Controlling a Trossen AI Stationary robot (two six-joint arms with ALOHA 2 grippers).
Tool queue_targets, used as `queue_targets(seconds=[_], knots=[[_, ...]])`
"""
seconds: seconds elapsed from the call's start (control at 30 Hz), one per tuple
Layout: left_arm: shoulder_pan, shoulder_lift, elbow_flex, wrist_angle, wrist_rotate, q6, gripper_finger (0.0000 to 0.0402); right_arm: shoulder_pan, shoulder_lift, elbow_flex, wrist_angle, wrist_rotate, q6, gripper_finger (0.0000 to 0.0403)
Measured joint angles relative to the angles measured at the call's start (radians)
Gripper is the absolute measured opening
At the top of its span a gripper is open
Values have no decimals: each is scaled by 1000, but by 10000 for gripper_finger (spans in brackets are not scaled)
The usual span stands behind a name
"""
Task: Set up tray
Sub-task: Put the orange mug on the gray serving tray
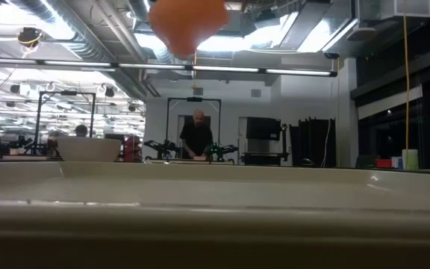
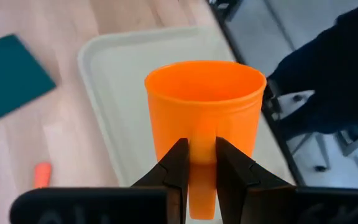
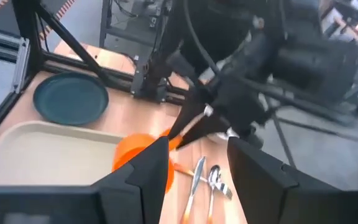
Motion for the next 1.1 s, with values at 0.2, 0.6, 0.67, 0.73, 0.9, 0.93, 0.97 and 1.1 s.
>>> queue_targets(seconds=[0.2,0.6,0.67,0.73,0.9,0.93,0.97,1.1], knots=[[7,-105,-63,-33,-111,-17,38,-22,2,-40,-19,-1,54,169],[28,-534,-415,351,-378,-340,38,-70,5,-145,15,-5,76,169],[28,-605,-514,443,-418,-392,38,-75,5,-163,38,-6,76,169],[28,-671,-620,526,-439,-427,38,-78,5,-175,63,-6,75,169],[25,-803,-889,735,-428,-439,38,-84,7,-176,91,-15,74,169],[22,-826,-937,794,-408,-429,38,-86,9,-176,101,-15,76,169],[21,-847,-982,854,-383,-422,38,-87,10,-176,106,-16,78,169],[20,-915,-1125,1017,-288,-429,38,-91,9,-176,123,-15,96,169]])
